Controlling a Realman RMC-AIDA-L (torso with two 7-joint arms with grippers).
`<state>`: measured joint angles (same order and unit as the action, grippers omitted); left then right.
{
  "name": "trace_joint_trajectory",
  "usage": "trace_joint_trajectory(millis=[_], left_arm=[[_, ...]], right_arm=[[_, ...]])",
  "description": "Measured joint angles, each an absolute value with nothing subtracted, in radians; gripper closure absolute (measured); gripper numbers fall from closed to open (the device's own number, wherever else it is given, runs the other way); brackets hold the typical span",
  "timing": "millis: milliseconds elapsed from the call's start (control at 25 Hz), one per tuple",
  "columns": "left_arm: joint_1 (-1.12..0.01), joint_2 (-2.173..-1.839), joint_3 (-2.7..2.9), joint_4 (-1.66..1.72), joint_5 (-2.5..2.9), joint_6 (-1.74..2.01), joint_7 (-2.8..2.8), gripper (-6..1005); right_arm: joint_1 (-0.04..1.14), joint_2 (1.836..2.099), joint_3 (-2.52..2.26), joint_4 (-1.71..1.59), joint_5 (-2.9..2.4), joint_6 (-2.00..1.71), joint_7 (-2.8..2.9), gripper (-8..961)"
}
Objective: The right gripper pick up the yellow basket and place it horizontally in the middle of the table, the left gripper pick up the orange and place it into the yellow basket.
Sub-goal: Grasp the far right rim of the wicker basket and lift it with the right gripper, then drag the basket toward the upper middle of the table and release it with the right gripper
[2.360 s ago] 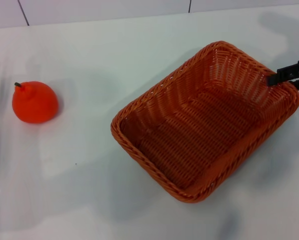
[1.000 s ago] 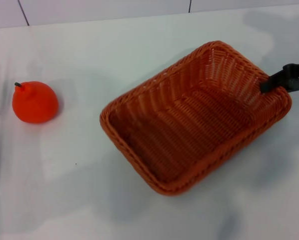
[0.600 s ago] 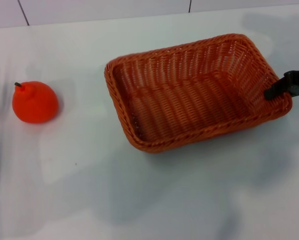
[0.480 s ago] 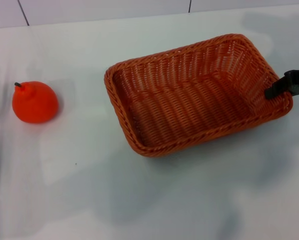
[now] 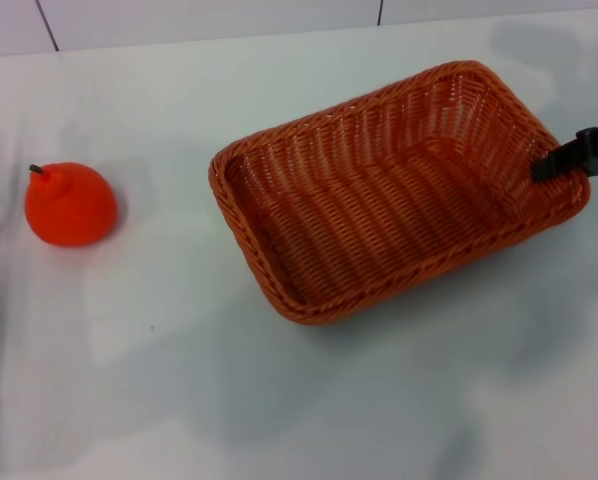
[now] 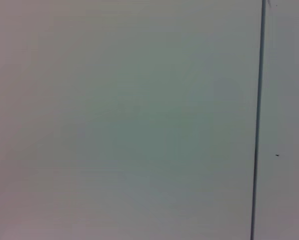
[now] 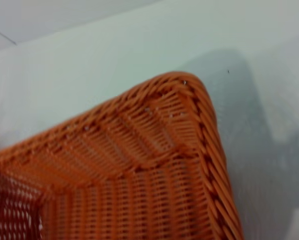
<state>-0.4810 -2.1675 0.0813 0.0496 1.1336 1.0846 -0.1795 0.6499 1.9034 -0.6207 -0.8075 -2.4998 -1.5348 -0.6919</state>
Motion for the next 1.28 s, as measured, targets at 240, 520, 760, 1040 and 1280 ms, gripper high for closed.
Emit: trace_joint_trajectory(millis=[240,520,760,1040,1280], left_arm=[[-0.486,-2.166,0.084,0.039,1.134,1.080,-0.179,93],[-0.486,-2.166,0.106,0.038,1.134,1.076,-0.179,93],[-0.488,-2.165,0.107,0.040,1.134,1.073,-0.179,94],[-0.492,-2.164,0.107,0.042,1.134,1.072,-0.179,94],[-0.494,-2.164,0.107,0.043,1.134,1.072,-0.179,94]], right_arm=[[0.615,1.904,-0.574,-0.797,-2.399,-1.534,-0.734,751],[0.568,1.911,-0.525,-0.777,-2.275,-1.506,-0.763,751],[0.558,1.917,-0.490,-0.728,-2.239,-1.477,-0.761,745],[0.566,1.944,-0.486,-0.711,-2.234,-1.412,-0.755,737],[0.581,1.969,-0.490,-0.701,-2.233,-1.331,-0.746,731]])
